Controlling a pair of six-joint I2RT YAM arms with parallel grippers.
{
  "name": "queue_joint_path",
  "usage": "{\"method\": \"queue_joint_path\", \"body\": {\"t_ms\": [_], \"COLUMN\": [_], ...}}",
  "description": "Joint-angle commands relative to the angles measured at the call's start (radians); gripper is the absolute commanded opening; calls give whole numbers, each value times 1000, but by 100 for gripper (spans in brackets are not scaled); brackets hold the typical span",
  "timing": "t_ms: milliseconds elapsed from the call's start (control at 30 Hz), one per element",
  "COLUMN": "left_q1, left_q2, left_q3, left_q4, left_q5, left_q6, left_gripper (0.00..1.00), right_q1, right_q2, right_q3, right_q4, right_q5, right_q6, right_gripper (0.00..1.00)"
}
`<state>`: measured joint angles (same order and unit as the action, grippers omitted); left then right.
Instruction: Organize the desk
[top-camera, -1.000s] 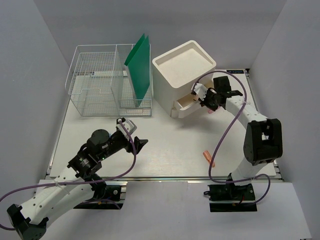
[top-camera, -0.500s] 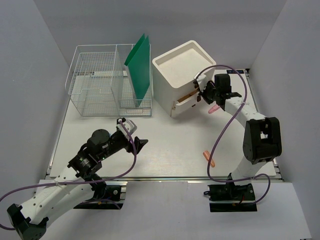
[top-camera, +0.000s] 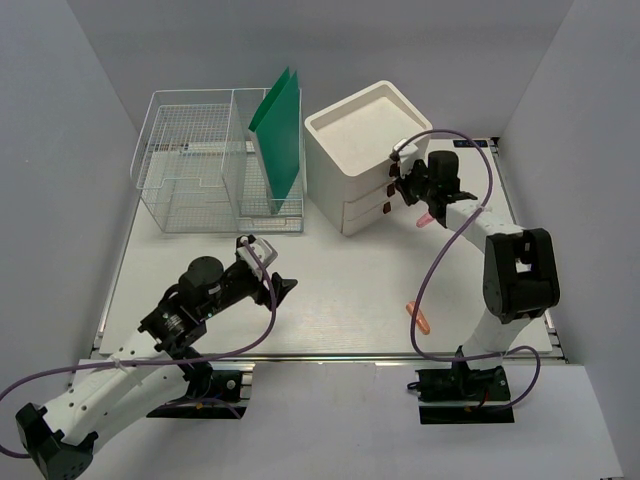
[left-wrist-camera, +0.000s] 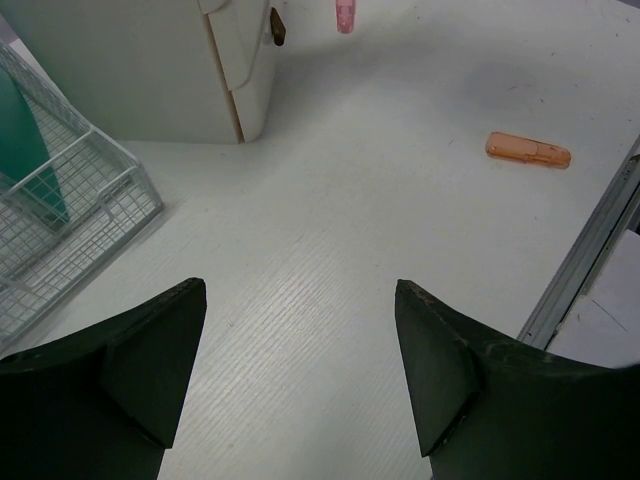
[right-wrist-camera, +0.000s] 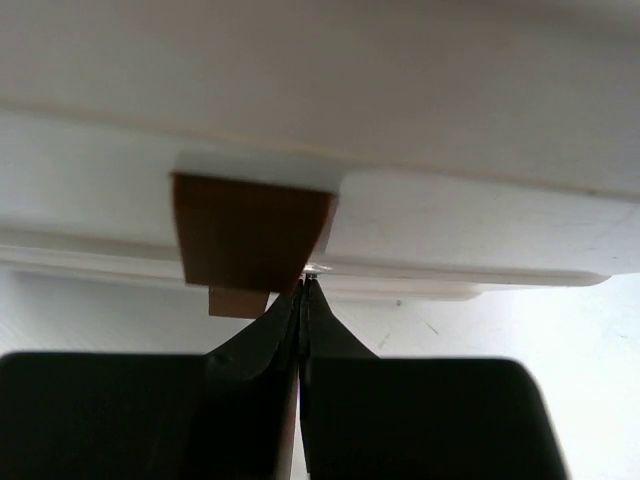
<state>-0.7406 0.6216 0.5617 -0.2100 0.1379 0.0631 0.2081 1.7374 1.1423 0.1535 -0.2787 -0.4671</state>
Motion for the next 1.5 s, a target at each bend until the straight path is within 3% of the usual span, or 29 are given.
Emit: {"method": "queue_joint_path", "body": {"t_ms": [0,400,567,667,700,800,1133,1333,1467], "left_q1": [4,4,4,4,4,4,4,4,4], "left_q2": [4,6,1,3,3,1,15,21,17], "left_q3": [18,18,18,18,18,18,18,21,20], "left_q4": [4,3,6,3,3,4,4,3,3], "left_q5": [-4,-6,2,2,2,-1,-3,-3,-3], "left_q6": [6,7,6,9,9,9,9,12,14], "left_gripper": [86,86,85,86,86,86,86,85,85], "right_q1": [8,-3,-29,-52,-59,-78,-104,-111,-119], "right_q2": [14,-33,-102,-85,-64,-24,126,149,168], "right_q3": [-3,-47,-156,-142,-127,-110,-21,-10,-32], "right_q4": [127,112,84,10,-5,-23,-33,24,84], "right_q5": [-39,-93,-99,-157,-171,-220,-287,-316,-336], "right_q6": [94,199,235,303,321,375,400,456,602], "right_gripper": [0,0,0,23,38,51,67,68,67]}}
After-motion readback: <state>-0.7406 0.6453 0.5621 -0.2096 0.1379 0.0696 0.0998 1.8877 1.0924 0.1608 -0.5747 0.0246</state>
